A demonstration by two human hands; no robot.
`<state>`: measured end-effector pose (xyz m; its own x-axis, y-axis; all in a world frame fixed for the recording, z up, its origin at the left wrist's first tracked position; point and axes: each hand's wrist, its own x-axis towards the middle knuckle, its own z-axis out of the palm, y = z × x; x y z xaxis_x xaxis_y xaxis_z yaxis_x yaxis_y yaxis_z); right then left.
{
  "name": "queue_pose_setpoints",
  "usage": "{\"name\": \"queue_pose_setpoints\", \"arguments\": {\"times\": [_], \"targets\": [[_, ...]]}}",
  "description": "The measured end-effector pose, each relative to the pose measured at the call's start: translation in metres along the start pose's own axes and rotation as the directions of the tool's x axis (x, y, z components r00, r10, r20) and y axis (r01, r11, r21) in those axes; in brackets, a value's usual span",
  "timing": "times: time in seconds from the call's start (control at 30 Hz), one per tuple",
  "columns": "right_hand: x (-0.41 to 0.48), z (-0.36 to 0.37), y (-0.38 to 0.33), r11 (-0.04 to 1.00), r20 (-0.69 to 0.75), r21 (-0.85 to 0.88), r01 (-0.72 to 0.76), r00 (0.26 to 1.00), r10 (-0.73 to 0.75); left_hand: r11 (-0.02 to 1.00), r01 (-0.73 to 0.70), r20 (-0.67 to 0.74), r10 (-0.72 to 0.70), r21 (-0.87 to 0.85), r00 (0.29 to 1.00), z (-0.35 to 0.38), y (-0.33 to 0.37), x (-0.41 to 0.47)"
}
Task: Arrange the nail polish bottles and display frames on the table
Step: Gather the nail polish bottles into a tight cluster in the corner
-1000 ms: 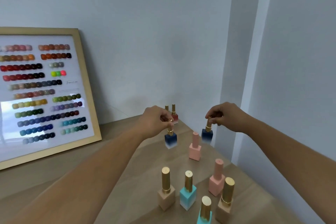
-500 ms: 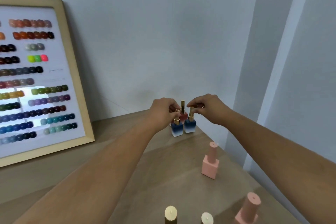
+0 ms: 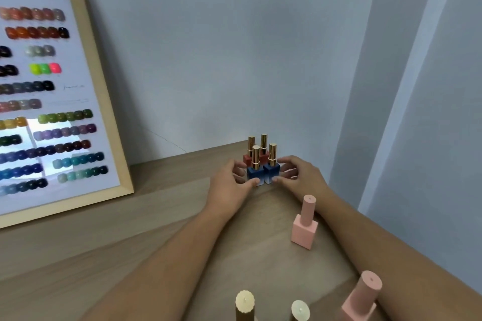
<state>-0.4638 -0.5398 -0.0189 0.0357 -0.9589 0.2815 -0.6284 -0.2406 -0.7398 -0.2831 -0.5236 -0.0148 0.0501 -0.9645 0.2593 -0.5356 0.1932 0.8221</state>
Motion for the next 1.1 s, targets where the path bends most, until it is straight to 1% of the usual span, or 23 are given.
{"name": "queue_pose_setpoints", "arguments": {"times": [0.1,0.3,0.57,0.8,1.1], "targets": [[0.004,0.002,-0.001,0.999,-0.006,0.026,-0.023,1.0,0.023,0.999,0.025,-0.015,-0.024,0.028,1.0,0.004,0.001,0.003],[0.01,0.007,-0.004,1.0,-0.028,-0.019,-0.006,1.0,0.005,0.998,0.037,-0.036,-0.035,0.041,0.999,0.013,0.003,0.011],[0.018,0.011,-0.005,1.0,-0.06,0.004,-0.008,0.998,0.008,0.995,0.036,-0.113,-0.025,0.089,0.993,0.021,0.002,0.021],[0.026,0.015,-0.004,0.997,-0.09,0.076,-0.019,0.996,0.026,0.995,0.067,-0.154,-0.055,0.071,0.986,0.024,0.002,0.027],[0.033,0.019,-0.006,0.998,-0.095,0.064,-0.007,0.995,0.014,0.991,0.099,-0.176,-0.083,0.085,0.981,0.026,0.002,0.034]]}}
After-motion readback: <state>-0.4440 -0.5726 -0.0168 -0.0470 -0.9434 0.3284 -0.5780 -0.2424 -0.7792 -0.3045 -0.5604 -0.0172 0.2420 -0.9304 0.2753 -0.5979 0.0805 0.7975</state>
